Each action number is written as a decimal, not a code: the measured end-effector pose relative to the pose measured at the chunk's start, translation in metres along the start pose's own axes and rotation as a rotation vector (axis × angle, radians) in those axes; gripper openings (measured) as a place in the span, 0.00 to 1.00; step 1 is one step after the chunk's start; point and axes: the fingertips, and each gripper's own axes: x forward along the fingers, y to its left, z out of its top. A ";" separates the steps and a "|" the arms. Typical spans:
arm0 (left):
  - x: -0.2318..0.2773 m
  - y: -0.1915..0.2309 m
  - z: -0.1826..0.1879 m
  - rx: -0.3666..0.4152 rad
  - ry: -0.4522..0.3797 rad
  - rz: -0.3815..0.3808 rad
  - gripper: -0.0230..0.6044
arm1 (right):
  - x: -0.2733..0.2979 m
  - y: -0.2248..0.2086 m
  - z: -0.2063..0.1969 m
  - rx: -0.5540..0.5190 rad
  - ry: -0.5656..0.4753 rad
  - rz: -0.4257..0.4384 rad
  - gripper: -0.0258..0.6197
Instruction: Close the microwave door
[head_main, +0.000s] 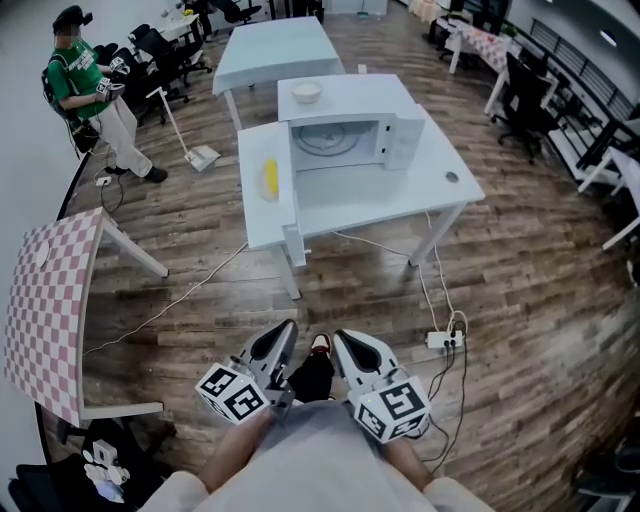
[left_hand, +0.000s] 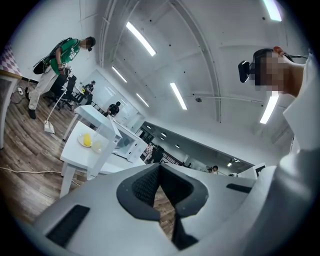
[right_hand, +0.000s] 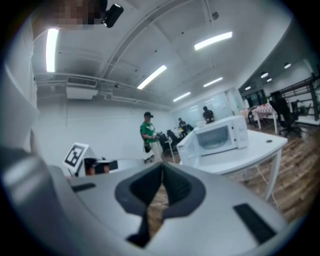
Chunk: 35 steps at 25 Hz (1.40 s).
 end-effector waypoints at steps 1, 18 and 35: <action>0.003 0.003 0.001 0.004 0.002 0.004 0.06 | 0.004 -0.002 0.000 0.002 0.002 0.002 0.08; 0.042 0.049 0.035 0.032 0.054 0.036 0.06 | 0.071 -0.024 0.015 0.014 0.065 0.021 0.08; 0.093 0.109 0.081 0.033 0.058 0.078 0.06 | 0.151 -0.059 0.045 -0.014 0.099 0.055 0.08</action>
